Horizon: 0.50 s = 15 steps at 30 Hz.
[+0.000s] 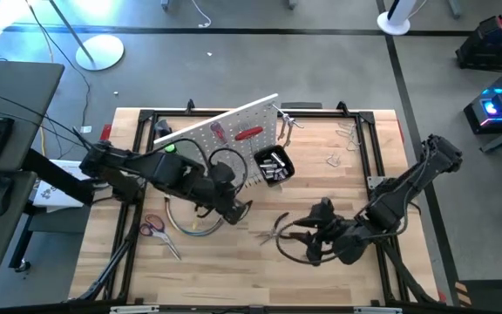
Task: Hang tools onto peg board
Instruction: Hang the safety glasses on the peg board
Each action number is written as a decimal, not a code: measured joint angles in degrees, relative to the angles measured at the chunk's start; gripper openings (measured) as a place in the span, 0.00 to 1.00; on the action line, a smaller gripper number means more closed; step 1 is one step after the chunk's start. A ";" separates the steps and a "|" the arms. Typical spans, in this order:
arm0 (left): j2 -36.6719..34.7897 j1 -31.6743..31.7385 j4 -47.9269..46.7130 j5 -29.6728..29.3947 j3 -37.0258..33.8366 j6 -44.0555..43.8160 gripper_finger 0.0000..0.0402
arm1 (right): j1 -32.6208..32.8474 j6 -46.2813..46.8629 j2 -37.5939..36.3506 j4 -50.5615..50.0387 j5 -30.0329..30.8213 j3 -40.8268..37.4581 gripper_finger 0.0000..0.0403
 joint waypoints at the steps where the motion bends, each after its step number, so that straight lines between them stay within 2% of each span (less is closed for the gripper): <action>1: -0.05 0.06 0.22 0.00 0.05 -0.02 0.03 | 0.38 -1.25 -0.02 0.68 1.05 0.08 0.43; 3: -0.20 0.08 0.28 0.09 0.01 -0.04 0.03 | 0.96 -4.85 -0.02 2.74 2.72 0.08 0.43; 7: -0.22 0.02 1.55 1.84 2.07 0.52 0.03 | 0.39 -18.26 0.49 10.55 3.63 -0.39 0.43; 10: -0.42 0.02 3.56 2.51 3.60 0.99 0.03 | -1.07 -31.73 2.82 18.23 3.09 -0.49 0.43; 12: -0.23 0.20 3.83 3.48 5.13 1.22 0.03 | -2.25 -40.61 4.65 24.01 0.69 -0.51 0.43; 15: -0.38 0.27 4.43 3.90 6.59 0.68 0.03 | -3.06 -49.01 7.63 30.25 0.82 -0.49 0.43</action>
